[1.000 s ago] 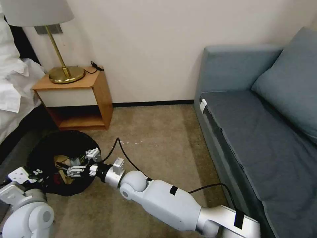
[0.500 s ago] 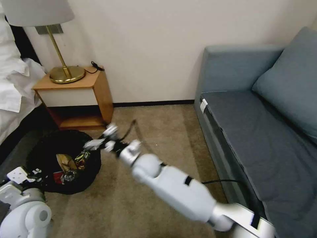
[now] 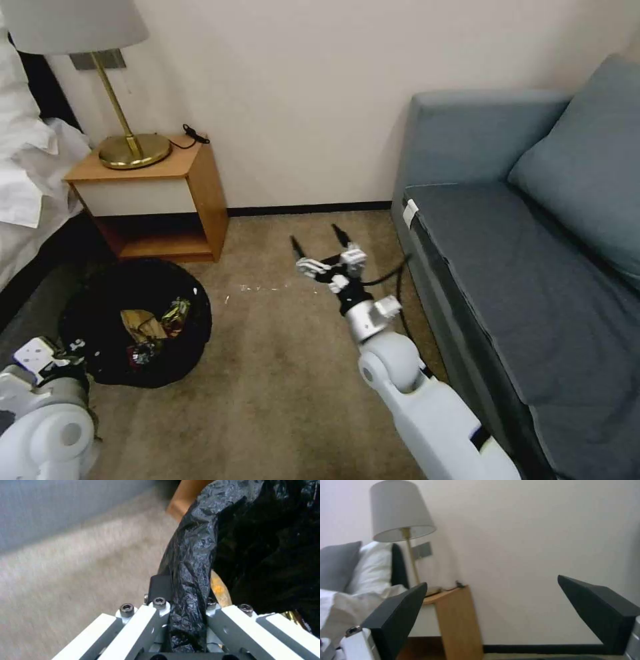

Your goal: Pick up the trash bin, then pick up the garbage on the floor and place it into the trash bin.

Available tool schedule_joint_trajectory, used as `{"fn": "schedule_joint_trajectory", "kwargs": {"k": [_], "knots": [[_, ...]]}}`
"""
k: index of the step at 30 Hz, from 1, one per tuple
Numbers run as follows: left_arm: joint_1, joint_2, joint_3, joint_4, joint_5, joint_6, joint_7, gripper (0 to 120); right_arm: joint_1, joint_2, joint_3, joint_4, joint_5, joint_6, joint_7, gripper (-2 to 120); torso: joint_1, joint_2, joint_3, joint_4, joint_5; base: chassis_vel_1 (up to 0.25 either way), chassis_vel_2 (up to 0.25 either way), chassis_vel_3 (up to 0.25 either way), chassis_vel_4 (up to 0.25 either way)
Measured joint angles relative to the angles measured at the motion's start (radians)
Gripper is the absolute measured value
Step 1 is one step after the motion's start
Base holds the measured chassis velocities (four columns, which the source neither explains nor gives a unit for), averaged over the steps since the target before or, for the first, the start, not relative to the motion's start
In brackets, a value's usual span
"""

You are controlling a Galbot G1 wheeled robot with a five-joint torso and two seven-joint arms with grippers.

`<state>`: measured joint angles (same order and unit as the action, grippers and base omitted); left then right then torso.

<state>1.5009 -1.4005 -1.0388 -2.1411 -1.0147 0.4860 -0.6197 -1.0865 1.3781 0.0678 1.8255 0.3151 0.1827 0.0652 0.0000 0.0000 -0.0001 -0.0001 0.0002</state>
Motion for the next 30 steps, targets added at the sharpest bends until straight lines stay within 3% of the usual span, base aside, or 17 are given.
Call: {"fn": "schedule_joint_trajectory", "kwargs": {"k": [1, 2, 4, 7, 15, 20, 21, 24, 28, 29, 30], "knots": [[-0.005, 0.000, -0.005, 0.009, -0.057, -0.001, -0.029, 4, -0.027, 0.007, 0.019, 0.021, -0.013, 0.000, 0.001, 100, 0.000, 0.000, 0.000, 0.0000, 0.0002, 0.000, 0.000, 0.000, 0.000], [-0.005, 0.000, -0.005, 0.009, -0.057, -0.001, -0.029, 4, -0.027, 0.007, 0.019, 0.021, -0.013, 0.000, 0.001, 100, 0.000, 0.000, 0.000, 0.0000, 0.0002, 0.000, 0.000, 0.000, 0.000], [-0.026, -0.002, -0.011, 0.059, -0.250, -0.013, -0.145, 4, -0.122, 0.023, 0.063, 0.103, -0.041, -0.003, 0.007, 100, 0.000, 0.000, 0.000, 0.0001, 0.0000, 0.000, 0.000, 0.000, 0.000], [-0.042, -0.006, -0.008, 0.105, -0.278, -0.038, -0.208, 4, -0.172, 0.019, 0.087, 0.146, -0.059, -0.038, 0.009, 100, 0.000, 0.000, 0.000, 0.0000, -0.0002, 0.000, 0.000, 0.000, 0.000], [-0.047, 0.007, 0.007, 0.217, -0.207, -0.078, -0.222, 4, -0.222, 0.008, 0.099, 0.190, -0.064, -0.091, 0.016, 100, 0.000, 0.000, 0.000, 0.0003, -0.0003, 0.000, 0.000, 0.000, 0.000], [-0.040, 0.005, 0.013, 0.213, -0.203, -0.076, -0.213, 7, -0.224, 0.012, 0.095, 0.191, -0.063, -0.096, 0.016, 100, 0.000, 0.000, 0.000, 0.0002, -0.0003, 0.000, 0.000, 0.000, 0.000], [-0.030, 0.002, 0.017, 0.201, -0.192, -0.076, -0.200, 16, -0.226, 0.013, 0.093, 0.191, -0.063, -0.098, 0.016, 100, 0.000, 0.000, 0.000, 0.0002, 0.0000, 0.000, 0.000, 0.000, 0.000], [-0.021, -0.002, 0.018, 0.190, -0.179, -0.076, -0.197, 22, -0.230, 0.013, 0.093, 0.192, -0.063, -0.098, 0.016, 100, 0.000, 0.000, 0.000, 0.0001, -0.0002, 0.000, 0.000, 0.000, 0.000], [0.017, -0.013, 0.027, 0.143, -0.081, -0.106, -0.174, 38, -0.240, 0.008, 0.092, 0.196, -0.061, -0.097, 0.015, 100, 0.000, 0.000, 0.000, 0.0000, -0.0003, 0.000, 0.000, 0.000, 0.000], [0.056, -0.020, 0.031, 0.110, 0.070, -0.173, -0.110, 44, -0.243, 0.005, 0.093, 0.196, -0.059, -0.089, 0.016, 100, 0.000, 0.000, 0.000, 0.0001, -0.0001, 0.000, 0.000, 0.000, 0.000], [0.056, -0.020, 0.031, 0.110, 0.070, -0.173, -0.110, 44, -0.243, 0.005, 0.093, 0.196, -0.059, -0.089, 0.016, 100, 0.000, 0.000, 0.000, 0.0001, -0.0001, 0.000, 0.000, 0.000, 0.000]]}}
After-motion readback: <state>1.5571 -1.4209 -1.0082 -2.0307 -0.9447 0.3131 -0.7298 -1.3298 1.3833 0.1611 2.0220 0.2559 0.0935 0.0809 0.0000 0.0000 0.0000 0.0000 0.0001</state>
